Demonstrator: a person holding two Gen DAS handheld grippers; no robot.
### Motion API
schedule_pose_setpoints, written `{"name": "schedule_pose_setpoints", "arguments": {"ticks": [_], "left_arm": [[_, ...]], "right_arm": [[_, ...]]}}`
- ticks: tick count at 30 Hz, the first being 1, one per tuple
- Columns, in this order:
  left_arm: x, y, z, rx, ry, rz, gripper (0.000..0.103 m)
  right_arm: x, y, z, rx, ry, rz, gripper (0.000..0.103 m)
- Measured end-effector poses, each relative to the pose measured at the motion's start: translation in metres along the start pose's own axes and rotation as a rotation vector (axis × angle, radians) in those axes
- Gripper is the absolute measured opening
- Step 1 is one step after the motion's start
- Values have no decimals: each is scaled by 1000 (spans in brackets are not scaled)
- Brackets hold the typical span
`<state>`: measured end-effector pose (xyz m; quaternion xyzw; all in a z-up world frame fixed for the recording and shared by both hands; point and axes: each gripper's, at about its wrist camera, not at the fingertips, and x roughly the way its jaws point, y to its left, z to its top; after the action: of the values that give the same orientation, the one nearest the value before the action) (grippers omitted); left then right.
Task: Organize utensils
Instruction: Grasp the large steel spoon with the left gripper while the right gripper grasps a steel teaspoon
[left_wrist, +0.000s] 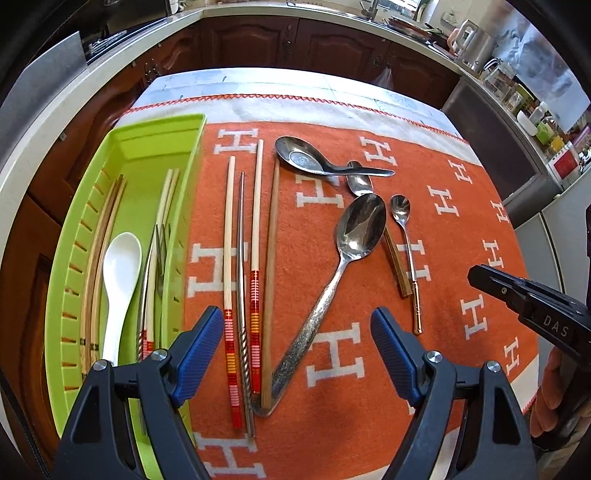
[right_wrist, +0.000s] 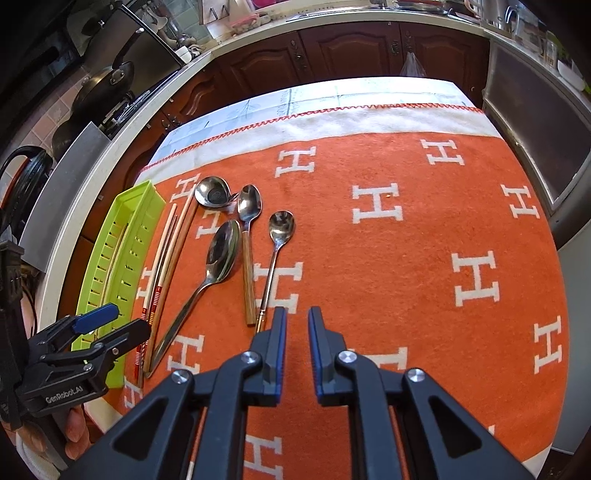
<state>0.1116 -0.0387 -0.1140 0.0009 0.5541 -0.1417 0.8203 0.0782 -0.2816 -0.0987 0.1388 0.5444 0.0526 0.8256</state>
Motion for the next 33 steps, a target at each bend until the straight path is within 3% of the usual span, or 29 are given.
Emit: {"name": "schedule_pose_setpoints", "arguments": {"ticks": [3, 11, 14, 19, 21, 22, 23, 26, 33], "left_arm": [[6, -4, 4, 21, 7, -10, 78], [37, -24, 16, 144, 43, 20, 51], [51, -23, 20, 132, 79, 18, 49], [58, -30, 25, 165, 59, 36, 49], [59, -40, 23, 213, 50, 83, 40], [58, -43, 22, 225, 53, 62, 21], [58, -47, 22, 230, 61, 52, 10], [59, -51, 20, 214, 65, 47, 6], [44, -30, 14, 73, 61, -33, 5]], "right_arm": [[6, -1, 2, 6, 17, 15, 14], [20, 6, 8, 0, 33, 47, 14], [22, 7, 6, -10, 40, 56, 14], [25, 6, 5, -14, 47, 60, 14], [25, 5, 5, -12, 48, 61, 14], [26, 5, 5, -10, 48, 62, 14], [27, 4, 5, -7, 49, 65, 14], [29, 4, 3, -5, 53, 72, 14], [29, 8, 1, -26, 51, 77, 14]]}}
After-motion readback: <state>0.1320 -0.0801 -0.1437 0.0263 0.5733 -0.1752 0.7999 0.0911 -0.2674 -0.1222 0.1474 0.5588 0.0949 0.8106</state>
